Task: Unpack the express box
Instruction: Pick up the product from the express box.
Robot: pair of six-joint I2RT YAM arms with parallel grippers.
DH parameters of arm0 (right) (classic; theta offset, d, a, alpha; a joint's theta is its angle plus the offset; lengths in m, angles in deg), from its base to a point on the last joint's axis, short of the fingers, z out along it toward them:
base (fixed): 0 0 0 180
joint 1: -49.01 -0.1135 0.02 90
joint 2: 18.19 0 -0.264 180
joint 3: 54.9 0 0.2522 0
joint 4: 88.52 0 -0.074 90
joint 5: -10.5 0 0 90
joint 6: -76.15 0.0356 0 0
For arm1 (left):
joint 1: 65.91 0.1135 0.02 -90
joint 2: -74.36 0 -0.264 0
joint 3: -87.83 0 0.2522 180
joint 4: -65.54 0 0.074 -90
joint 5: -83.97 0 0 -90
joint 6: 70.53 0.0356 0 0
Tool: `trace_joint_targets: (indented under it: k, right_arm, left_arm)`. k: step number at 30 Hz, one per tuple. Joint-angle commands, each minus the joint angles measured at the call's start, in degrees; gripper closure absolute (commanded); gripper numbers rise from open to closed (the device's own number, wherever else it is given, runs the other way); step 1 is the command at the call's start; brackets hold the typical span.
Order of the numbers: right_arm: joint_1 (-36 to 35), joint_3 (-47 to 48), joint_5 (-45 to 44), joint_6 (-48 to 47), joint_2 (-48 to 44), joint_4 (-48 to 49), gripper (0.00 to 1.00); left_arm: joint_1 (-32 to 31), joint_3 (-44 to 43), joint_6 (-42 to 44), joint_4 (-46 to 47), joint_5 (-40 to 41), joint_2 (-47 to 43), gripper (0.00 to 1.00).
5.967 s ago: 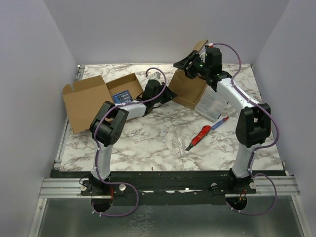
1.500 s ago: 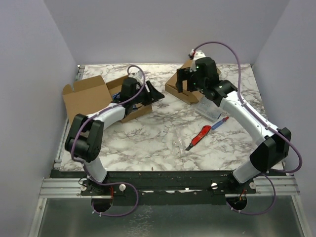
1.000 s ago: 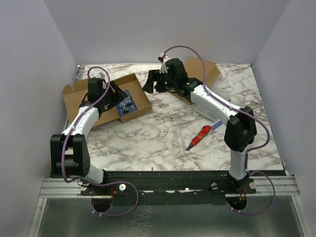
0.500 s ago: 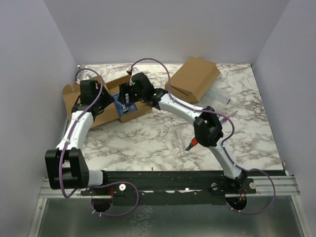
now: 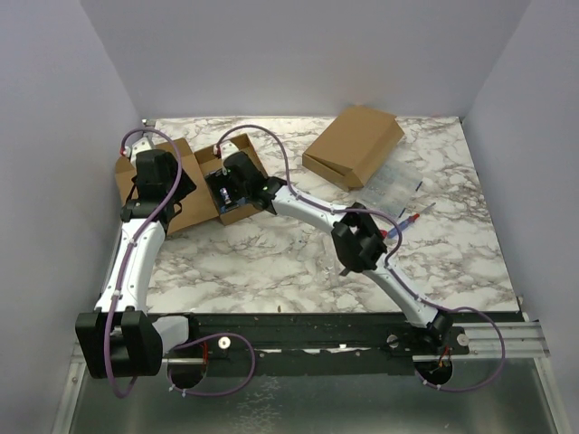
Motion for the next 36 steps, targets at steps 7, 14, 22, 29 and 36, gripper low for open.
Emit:
trace_joint_targets:
  k: [7, 14, 22, 29, 36]
  right_arm:
    - [-2.2, 6.88, -10.5, -8.25, 8.92, 3.8, 0.0]
    - [-2.2, 6.41, -11.13, -8.12, 11.02, 5.43, 0.15]
    - [-2.2, 3.55, -13.38, -10.61, 4.84, 8.18, 0.59]
    - [-2.2, -1.66, -15.61, -11.34, -6.7, 9.83, 0.72]
    - [-2.2, -12.46, -16.21, -6.6, -21.14, 4.35, 0.74]
  left_arm:
    - [0.18, 0.37, 2.44, -2.72, 2.6, -1.9, 0.36]
    - [0.15, -0.33, 2.19, -2.97, 1.75, -1.8, 0.37]
    - [0.11, -0.36, 1.86, -3.3, 1.29, -2.87, 0.37]
    - [0.17, -1.09, 1.25, -3.65, 1.1, -4.04, 0.36]
    - [0.17, -2.06, 0.73, -3.87, 0.23, -4.48, 0.37]
